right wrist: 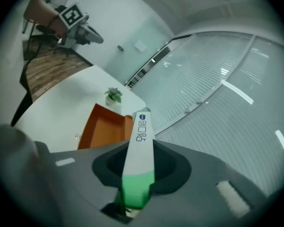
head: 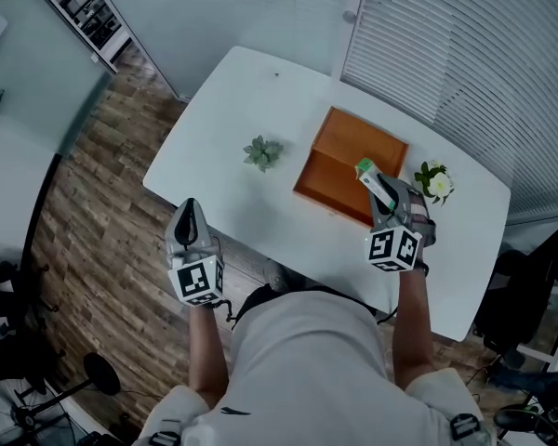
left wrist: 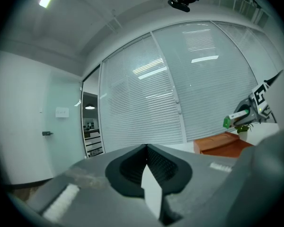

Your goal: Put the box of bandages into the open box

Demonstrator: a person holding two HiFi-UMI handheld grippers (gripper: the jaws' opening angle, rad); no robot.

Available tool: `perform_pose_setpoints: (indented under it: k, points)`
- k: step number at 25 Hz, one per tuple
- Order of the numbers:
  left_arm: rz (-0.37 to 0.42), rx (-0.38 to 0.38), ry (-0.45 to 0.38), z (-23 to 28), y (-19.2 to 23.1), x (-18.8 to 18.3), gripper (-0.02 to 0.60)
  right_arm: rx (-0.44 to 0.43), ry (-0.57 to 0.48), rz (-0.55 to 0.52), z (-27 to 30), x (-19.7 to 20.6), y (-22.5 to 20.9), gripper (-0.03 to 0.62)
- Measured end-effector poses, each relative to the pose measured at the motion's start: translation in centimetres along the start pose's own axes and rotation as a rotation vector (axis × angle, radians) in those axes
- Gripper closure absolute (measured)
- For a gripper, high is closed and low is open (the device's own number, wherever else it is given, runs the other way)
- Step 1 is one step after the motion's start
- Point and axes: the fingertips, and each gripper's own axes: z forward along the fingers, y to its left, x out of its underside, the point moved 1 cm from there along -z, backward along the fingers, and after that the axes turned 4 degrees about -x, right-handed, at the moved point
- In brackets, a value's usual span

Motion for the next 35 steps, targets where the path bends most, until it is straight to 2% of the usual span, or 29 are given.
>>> perform_pose_setpoints:
  k: [3, 6, 10, 14, 25, 28, 31, 33, 35]
  points:
    - [0.005, -0.007, 0.007, -0.1, 0.5, 0.4, 0.577, -0.126, 0.057, -0.074, 2.5, 1.0, 2.4, 0.507]
    - [0.009, -0.012, 0.014, -0.1, 0.7, 0.6, 0.577, -0.182, 0.084, -0.085, 3.5, 1.6, 3.5, 0.507]
    - [-0.022, -0.015, 0.017, 0.0, 0.9, 0.5, 0.577, -0.209, 0.099, -0.05, 3.7, 1.9, 3.7, 0.5]
    - [-0.024, -0.008, 0.015, 0.0, 0.8, 0.5, 0.576, -0.216, 0.1, 0.006, 3.5, 2.0, 3.4, 0.414]
    - [-0.02, -0.006, 0.017, -0.1, 0.5, 0.6, 0.577, -0.198, 0.07, 0.049, 2.9, 1.3, 2.6, 0.411]
    - [-0.018, -0.007, 0.015, -0.2, 0.4, 0.6, 0.577, -0.172, 0.024, 0.158, 2.5, 1.0, 1.7, 0.411]
    - [-0.012, -0.004, 0.013, -0.3, 0.2, 0.5, 0.577, -0.13, -0.087, 0.381, 1.4, 0.4, -0.5, 0.411]
    - [-0.01, -0.003, 0.012, -0.4, 0.2, 0.3, 0.577, -0.073, -0.17, 0.525, 0.3, 0.3, -2.3, 0.411]
    - [-0.01, -0.001, 0.012, -0.5, 0.1, 0.3, 0.577, 0.008, -0.237, 0.602, -1.1, 0.5, -3.8, 0.419]
